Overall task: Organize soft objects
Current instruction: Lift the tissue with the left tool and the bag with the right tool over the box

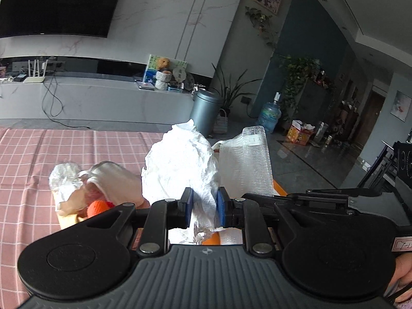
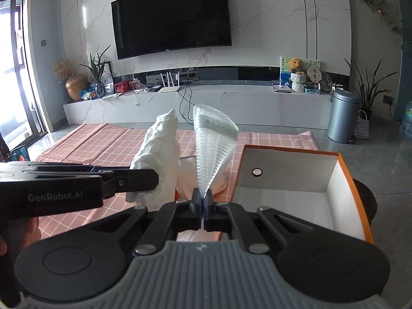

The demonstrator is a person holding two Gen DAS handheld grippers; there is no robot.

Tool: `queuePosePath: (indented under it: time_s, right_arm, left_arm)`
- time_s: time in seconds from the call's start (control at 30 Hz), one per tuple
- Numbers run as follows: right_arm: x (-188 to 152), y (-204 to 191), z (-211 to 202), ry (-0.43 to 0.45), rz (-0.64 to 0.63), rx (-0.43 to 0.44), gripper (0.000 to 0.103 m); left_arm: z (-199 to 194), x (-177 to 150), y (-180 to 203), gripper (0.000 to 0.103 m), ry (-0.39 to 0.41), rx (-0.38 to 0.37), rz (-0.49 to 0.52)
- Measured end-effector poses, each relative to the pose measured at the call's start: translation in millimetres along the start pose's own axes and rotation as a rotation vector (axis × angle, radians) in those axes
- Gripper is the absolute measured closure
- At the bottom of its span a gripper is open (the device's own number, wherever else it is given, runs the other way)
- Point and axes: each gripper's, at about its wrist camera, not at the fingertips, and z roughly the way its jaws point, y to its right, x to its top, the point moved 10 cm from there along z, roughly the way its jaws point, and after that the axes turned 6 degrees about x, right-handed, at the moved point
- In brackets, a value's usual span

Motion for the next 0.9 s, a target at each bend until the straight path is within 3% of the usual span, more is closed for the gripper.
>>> queuePosePath:
  time_s: [0.2, 0.37, 0.6, 0.9]
  right_arm:
    - [6.2, 41.2, -15.4, -0.029, 0.009, -0.064, 0.103]
    - [3.7, 74.6, -18.3, -0.066, 0.016, -0.118, 0.103]
    - [-10.7, 120.0, -6.1, -0.143, 0.069, -0.160, 0.103]
    - [-32.8, 147.1, 33.3, -0.251, 0.096, -0.153, 0.103]
  left_arm:
    - [30.7, 5.4, 41.3, 0.081, -0.045, -0.092, 0.055]
    - [64.7, -0.2, 68.4, 0.081, -0.135, -0.145, 0.082]
    - [111.7, -21.3, 78.5, 0.081, -0.265, -0.129, 0.141]
    - [147.3, -35.2, 71.9, 0.081, -0.385, -0.066, 0.159]
